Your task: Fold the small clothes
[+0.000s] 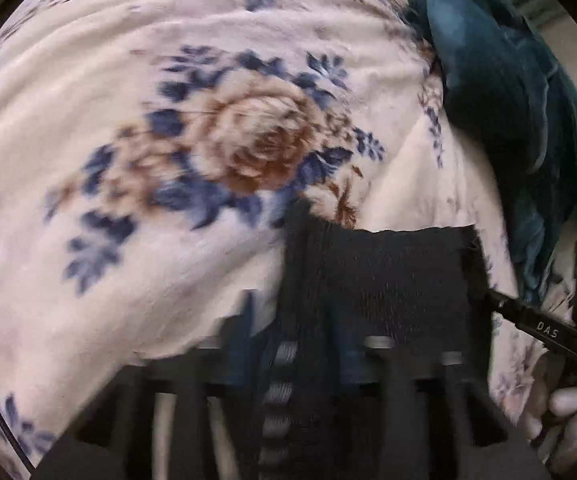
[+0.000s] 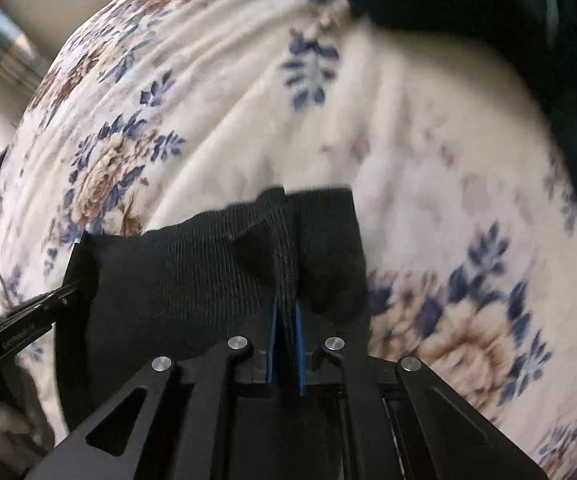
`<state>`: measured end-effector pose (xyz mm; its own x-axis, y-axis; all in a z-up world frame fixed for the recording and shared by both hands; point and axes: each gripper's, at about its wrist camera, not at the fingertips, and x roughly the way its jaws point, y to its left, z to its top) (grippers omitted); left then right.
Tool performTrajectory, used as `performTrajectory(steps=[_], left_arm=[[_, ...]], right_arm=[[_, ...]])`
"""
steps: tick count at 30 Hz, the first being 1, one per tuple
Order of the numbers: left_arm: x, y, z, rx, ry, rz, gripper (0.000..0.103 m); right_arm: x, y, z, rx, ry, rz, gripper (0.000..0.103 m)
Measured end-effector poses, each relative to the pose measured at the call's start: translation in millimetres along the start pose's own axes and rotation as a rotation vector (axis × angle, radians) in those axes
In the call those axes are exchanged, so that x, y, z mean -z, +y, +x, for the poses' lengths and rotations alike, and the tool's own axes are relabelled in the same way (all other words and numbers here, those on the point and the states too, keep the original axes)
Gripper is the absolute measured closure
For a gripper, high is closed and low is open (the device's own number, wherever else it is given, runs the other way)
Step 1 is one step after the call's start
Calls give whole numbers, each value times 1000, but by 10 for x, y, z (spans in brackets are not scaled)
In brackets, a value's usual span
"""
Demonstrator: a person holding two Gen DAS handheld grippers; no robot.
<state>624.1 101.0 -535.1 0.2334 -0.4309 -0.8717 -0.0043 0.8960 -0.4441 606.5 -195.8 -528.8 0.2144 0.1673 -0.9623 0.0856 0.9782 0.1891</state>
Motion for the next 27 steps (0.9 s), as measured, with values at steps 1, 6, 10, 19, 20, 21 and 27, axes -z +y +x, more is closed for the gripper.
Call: performTrajectory(steps=[1, 6, 10, 19, 20, 21, 27], left_arm=[[78, 59, -141, 35, -23, -28, 45], [775, 120, -630, 79, -60, -88, 44], [1401, 83, -797, 79, -49, -153, 44], [2738, -330, -261, 358, 27, -405, 14], [2779, -361, -190, 371, 20, -422, 14], [2785, -434, -47, 374, -2, -428, 14], [2417, -522, 228, 335, -150, -505, 13]], right_arm=[[17, -42, -41, -27, 5, 15, 90], [394, -337, -335, -127, 20, 92, 65], [935, -514, -378, -194, 74, 136, 64], [1435, -976, -192, -357, 128, 263, 0], [1390, -1007, -172, -368, 128, 259, 0], [1331, -1024, -151, -375, 129, 247, 0], [805, -957, 127, -364, 185, 97, 0]])
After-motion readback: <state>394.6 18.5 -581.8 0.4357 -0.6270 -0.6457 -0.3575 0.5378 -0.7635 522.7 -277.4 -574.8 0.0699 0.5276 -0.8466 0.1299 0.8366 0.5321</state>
